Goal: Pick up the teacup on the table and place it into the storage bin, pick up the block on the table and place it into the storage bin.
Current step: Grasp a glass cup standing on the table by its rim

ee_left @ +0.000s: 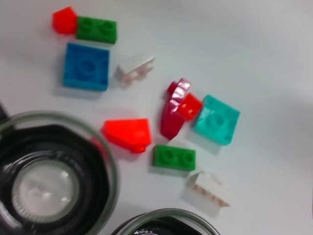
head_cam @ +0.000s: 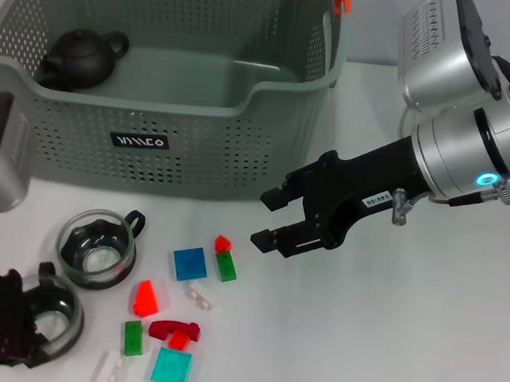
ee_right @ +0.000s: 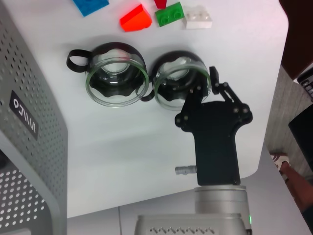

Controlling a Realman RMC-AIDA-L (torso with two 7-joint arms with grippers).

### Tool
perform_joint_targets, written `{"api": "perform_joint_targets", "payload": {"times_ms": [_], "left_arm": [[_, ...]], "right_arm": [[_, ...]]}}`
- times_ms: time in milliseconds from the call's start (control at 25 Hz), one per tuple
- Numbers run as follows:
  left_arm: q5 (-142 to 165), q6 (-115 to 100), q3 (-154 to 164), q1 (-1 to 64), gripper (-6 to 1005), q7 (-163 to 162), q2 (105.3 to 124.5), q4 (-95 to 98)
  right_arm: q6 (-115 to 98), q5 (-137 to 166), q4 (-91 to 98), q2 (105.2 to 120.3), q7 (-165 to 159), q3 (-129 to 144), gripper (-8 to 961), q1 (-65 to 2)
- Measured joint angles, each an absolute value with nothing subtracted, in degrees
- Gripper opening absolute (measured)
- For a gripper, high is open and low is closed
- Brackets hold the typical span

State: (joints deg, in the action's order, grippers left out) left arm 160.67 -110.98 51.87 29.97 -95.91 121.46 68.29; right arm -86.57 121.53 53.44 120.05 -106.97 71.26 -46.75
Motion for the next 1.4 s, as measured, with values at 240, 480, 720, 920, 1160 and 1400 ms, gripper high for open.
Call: {"api": "perform_joint_targets", "payload": {"times_ms": [240, 480, 720, 920, 1160, 1400], "left_arm": [[160.68, -110.92, 49.45, 30.48, 84, -95.98, 119.97, 68.52], [160.68, -110.83, 49.32, 30.67, 69, -95.95, 119.71, 68.55], [161.73, -110.43, 49.59, 30.85, 69, -96.19, 120.20, 68.62], [163.14, -109.65, 49.54, 31.36, 72, -96.19, 120.92, 68.71], [163.20, -109.42, 48.88, 31.90, 76, -96.50, 120.91, 68.95], [163.32, -109.94, 49.05, 32.24, 256, -96.56, 120.83, 69.32]], "right_arm": [[-86.57, 121.58, 53.44, 120.05, -106.78, 71.06, 613, -46.75], [-86.57, 121.58, 53.44, 120.06, -106.78, 70.73, 613, -46.76], [-86.57, 121.65, 53.44, 120.05, -106.78, 70.60, 613, -46.76], [-86.57, 121.72, 53.44, 120.06, -106.73, 70.49, 613, -46.76], [-86.57, 121.74, 53.44, 120.05, -106.71, 70.24, 613, -46.68], [-86.57, 121.74, 53.47, 120.06, -106.70, 69.78, 613, -46.67]]}}
